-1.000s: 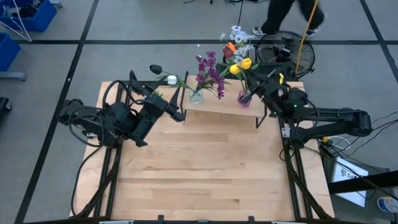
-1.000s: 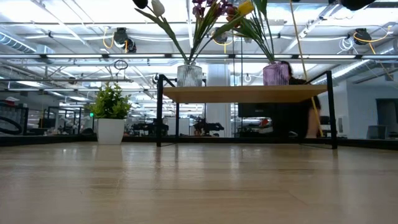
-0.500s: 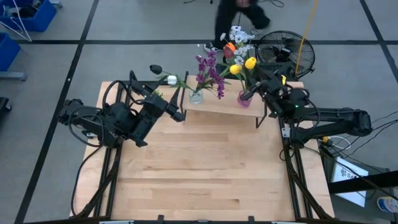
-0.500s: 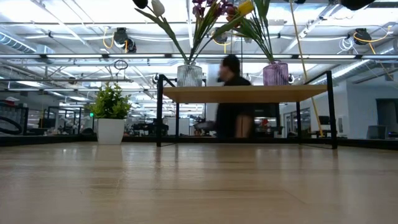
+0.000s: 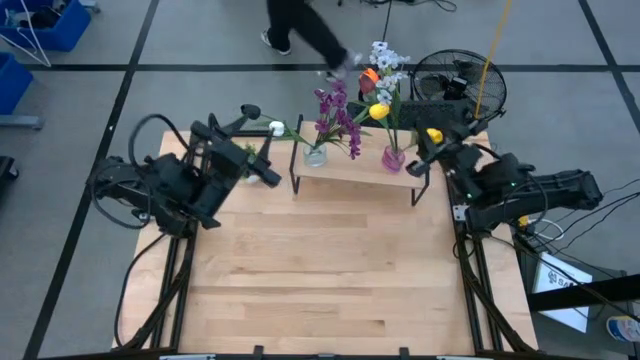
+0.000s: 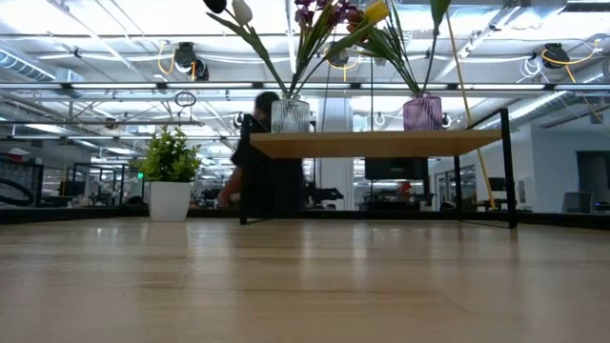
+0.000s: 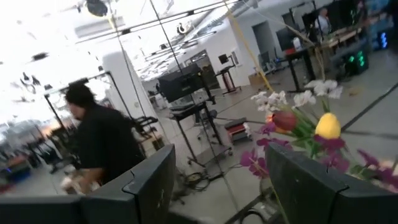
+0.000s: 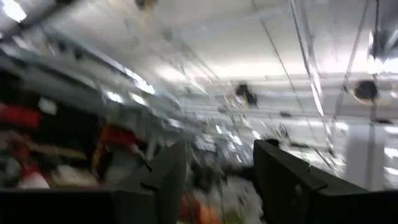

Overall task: Pick and place flowers into a vace then onto a shelf
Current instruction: Put the yellow tulip into the purple vase

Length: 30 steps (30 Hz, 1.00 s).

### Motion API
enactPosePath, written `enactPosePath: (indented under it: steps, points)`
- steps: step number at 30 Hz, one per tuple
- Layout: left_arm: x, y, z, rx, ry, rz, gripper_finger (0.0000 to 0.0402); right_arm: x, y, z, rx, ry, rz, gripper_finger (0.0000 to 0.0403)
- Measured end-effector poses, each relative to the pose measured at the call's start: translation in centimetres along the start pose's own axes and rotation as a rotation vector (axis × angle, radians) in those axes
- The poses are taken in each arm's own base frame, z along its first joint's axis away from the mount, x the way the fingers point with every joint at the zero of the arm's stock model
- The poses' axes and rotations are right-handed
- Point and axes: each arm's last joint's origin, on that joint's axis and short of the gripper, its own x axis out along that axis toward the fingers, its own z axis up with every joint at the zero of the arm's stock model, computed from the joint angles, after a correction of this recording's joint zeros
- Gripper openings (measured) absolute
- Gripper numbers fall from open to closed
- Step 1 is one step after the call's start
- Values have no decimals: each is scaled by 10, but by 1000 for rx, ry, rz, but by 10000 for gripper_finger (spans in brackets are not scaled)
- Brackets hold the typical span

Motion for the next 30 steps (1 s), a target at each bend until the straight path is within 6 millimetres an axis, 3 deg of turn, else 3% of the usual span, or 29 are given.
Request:
enactPosePath:
  steps: [3, 6, 10, 14, 20, 23, 27, 30]
  points:
    - [0, 2, 1, -67, -1, 0, 255, 1, 4, -11, -59, 149, -34, 180]
    - [-1, 2, 0, -44, 12, 8, 255, 1, 9, -16, -96, 183, 2, 180]
    - [-1, 3, 0, 19, 32, 22, 255, 2, 4, -3, -137, -23, 41, 180]
    - [-3, 18, 6, -3, 14, 16, 255, 1, -16, 28, -18, -225, -41, 180]
    - [-10, 56, 14, 96, -32, 7, 255, -5, -35, 64, 87, -378, 50, 180]
    - [-18, 87, 17, 70, -47, 0, 255, -12, -41, 73, 120, -384, 117, 180]
    - [-30, 136, 17, 1, -59, -15, 255, -26, -57, 77, 226, -301, 225, 180]
    - [-35, 172, 11, -148, -18, -18, 255, -40, -68, 71, 373, -172, 406, 180]
